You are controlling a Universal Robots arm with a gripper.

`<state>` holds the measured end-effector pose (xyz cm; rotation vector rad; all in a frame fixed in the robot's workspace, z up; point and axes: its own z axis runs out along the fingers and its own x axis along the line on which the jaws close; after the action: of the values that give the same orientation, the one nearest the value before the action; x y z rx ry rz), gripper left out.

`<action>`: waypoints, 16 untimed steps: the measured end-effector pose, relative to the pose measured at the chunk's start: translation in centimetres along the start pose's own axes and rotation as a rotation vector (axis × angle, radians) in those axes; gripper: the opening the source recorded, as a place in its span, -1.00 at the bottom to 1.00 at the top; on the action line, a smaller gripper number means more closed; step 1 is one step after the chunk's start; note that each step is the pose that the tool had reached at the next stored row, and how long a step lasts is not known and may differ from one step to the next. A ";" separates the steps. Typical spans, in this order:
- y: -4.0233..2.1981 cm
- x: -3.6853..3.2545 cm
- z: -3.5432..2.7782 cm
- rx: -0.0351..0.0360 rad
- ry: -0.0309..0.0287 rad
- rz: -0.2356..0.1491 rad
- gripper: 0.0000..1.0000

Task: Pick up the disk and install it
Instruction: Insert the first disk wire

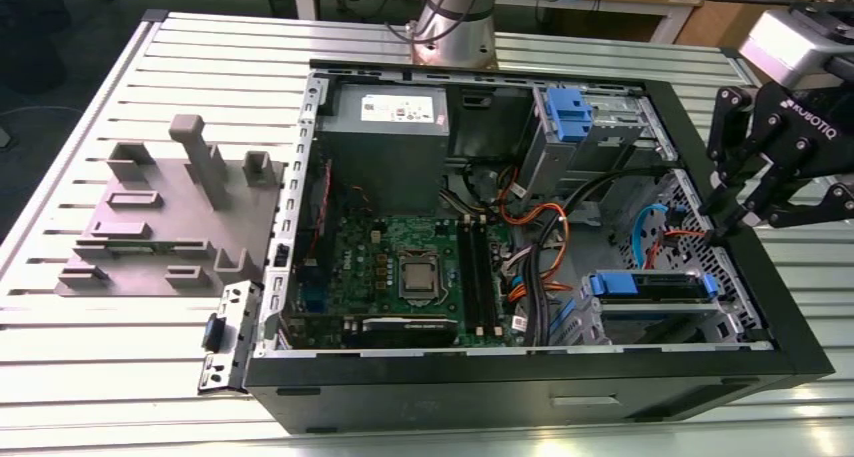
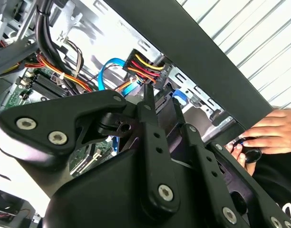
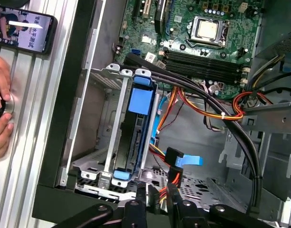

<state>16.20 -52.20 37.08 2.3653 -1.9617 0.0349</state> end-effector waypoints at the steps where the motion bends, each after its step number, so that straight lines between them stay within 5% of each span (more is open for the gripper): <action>1: -0.01 -0.06 0.00 0.0000 0.0000 -0.001 -0.38; 16: -0.02 -0.10 0.01 0.0001 0.0001 -0.002 -0.38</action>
<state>16.21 -52.10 37.06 2.3672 -1.9594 0.0351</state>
